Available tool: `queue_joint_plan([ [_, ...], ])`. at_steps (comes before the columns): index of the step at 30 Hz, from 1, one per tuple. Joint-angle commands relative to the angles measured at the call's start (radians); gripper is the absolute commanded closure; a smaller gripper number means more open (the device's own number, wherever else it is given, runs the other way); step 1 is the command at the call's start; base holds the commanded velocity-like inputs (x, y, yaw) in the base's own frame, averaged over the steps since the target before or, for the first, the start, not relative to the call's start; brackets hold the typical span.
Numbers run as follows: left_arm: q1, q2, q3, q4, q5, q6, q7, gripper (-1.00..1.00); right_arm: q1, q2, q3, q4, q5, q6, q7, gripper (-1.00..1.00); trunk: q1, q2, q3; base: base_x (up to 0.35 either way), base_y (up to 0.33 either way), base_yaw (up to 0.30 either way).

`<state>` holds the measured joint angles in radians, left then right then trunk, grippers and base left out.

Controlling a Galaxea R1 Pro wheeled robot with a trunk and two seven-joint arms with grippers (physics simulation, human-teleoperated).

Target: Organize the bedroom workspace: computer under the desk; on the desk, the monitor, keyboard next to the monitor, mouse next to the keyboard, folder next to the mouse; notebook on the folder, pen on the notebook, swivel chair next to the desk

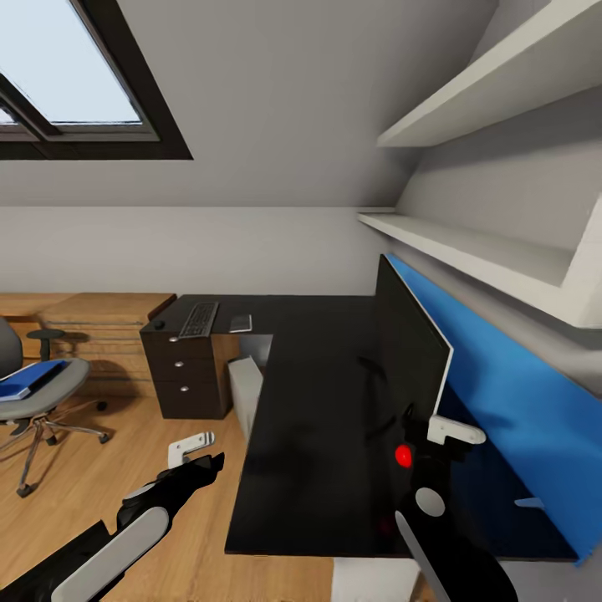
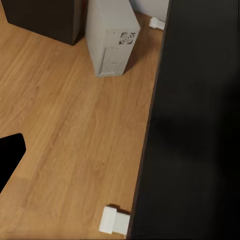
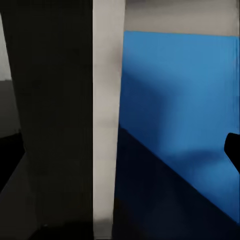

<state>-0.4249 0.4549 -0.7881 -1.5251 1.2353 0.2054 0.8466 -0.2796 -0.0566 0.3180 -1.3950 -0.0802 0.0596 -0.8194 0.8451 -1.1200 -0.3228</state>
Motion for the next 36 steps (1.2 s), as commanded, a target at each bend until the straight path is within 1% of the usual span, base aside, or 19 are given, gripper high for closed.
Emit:
queue_joint_plan([
  [1,-0.002,0.001,-0.002,-0.001,0.003,0.003,0.006,-1.00,-0.001,-0.001,0.003,0.000,-0.005,0.006,-0.007,-1.00,0.000,-0.001,-0.001,-0.172,-0.158,0.000],
  [10,-0.002,0.001,-0.002,-0.001,0.003,0.003,0.006,-1.00,-0.001,0.001,0.005,0.018,-0.004,0.006,-0.007,-1.00,0.000,-0.001,-0.001,-0.046,-0.049,0.000],
  [17,-0.002,0.001,-0.002,0.007,0.004,0.003,0.006,-1.00,-0.001,0.001,0.006,0.019,-0.004,0.005,-0.006,-1.00,0.000,-0.001,-0.001,-0.020,-0.129,0.000],
  [36,-0.002,0.001,0.000,0.013,0.003,0.003,0.006,-1.00,-0.001,0.001,0.008,0.032,-0.003,0.003,-0.006,-1.00,0.000,-0.001,-0.001,-0.009,-0.007,0.000],
])
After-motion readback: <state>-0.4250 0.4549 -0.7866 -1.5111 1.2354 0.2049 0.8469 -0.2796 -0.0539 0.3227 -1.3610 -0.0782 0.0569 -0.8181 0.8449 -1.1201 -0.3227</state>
